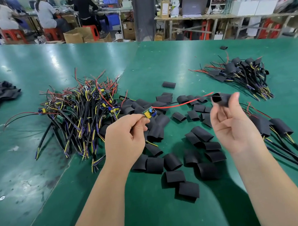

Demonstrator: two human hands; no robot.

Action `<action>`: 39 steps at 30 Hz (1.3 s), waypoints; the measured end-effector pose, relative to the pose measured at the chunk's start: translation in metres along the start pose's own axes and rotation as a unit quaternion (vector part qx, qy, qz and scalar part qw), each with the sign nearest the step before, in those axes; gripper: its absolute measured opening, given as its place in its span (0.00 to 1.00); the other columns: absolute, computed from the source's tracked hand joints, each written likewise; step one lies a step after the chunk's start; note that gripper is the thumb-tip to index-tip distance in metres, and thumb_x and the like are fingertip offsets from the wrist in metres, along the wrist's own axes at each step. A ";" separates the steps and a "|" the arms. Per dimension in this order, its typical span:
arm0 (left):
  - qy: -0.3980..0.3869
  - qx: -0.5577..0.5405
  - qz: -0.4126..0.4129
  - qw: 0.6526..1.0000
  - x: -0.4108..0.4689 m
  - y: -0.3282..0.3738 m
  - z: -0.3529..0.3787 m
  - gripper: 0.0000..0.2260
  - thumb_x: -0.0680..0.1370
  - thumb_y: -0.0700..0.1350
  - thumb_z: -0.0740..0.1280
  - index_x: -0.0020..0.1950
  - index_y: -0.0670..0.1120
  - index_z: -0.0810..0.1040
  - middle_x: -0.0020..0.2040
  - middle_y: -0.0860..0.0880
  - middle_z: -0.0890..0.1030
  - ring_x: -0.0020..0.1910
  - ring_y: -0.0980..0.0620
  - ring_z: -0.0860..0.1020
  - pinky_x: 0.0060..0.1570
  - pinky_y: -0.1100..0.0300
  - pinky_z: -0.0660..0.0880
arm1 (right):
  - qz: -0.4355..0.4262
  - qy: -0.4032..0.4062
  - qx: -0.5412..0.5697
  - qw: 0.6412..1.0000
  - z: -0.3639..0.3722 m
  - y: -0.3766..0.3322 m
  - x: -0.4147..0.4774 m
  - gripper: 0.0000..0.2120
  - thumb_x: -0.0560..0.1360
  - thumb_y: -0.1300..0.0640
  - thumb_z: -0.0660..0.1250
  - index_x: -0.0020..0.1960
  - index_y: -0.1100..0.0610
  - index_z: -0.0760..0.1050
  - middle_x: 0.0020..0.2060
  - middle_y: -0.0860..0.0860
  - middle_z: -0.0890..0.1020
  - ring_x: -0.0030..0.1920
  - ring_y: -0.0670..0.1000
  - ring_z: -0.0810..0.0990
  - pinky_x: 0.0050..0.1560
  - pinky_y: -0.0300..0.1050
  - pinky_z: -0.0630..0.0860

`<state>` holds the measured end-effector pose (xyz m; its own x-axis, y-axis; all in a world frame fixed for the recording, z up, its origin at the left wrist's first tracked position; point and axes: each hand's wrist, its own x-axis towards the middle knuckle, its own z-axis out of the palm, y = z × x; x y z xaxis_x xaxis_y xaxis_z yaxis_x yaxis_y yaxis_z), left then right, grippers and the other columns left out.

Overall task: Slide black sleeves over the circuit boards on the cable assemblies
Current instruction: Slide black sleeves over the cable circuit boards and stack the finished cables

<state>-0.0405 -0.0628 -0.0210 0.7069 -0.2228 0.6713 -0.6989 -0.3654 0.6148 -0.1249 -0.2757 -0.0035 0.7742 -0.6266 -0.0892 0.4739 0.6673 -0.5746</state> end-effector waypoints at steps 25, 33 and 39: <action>-0.020 0.013 0.041 0.999 -0.003 0.002 0.004 0.08 0.76 0.41 0.65 0.43 0.43 0.84 0.34 0.54 0.81 0.34 0.54 0.78 0.36 0.55 0.75 | -0.008 -0.110 -0.030 0.993 0.020 0.011 -0.018 0.17 0.68 0.51 0.64 0.56 0.54 0.74 0.46 0.47 0.85 0.41 0.42 0.81 0.41 0.32 0.75; -0.075 -0.037 0.050 0.995 -0.011 0.015 0.013 0.07 0.76 0.41 0.66 0.42 0.43 0.83 0.33 0.53 0.81 0.35 0.54 0.79 0.37 0.54 0.76 | -0.010 -0.172 -0.177 0.969 0.024 0.040 -0.030 0.15 0.65 0.62 0.68 0.51 0.56 0.74 0.42 0.52 0.85 0.48 0.52 0.83 0.44 0.39 0.77; -0.091 -0.070 0.033 0.993 -0.010 0.017 0.010 0.08 0.76 0.41 0.65 0.41 0.44 0.83 0.32 0.54 0.81 0.34 0.57 0.78 0.37 0.58 0.75 | -0.036 -0.236 -0.230 0.943 0.019 0.029 -0.026 0.17 0.64 0.59 0.73 0.50 0.59 0.73 0.44 0.53 0.86 0.46 0.52 0.84 0.43 0.39 0.77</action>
<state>-0.0587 -0.0762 -0.0219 0.6584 -0.4062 0.6337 -0.7433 -0.2179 0.6325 -0.1234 -0.2322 -0.0026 0.8992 -0.3421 0.2727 0.3836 0.3167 -0.8675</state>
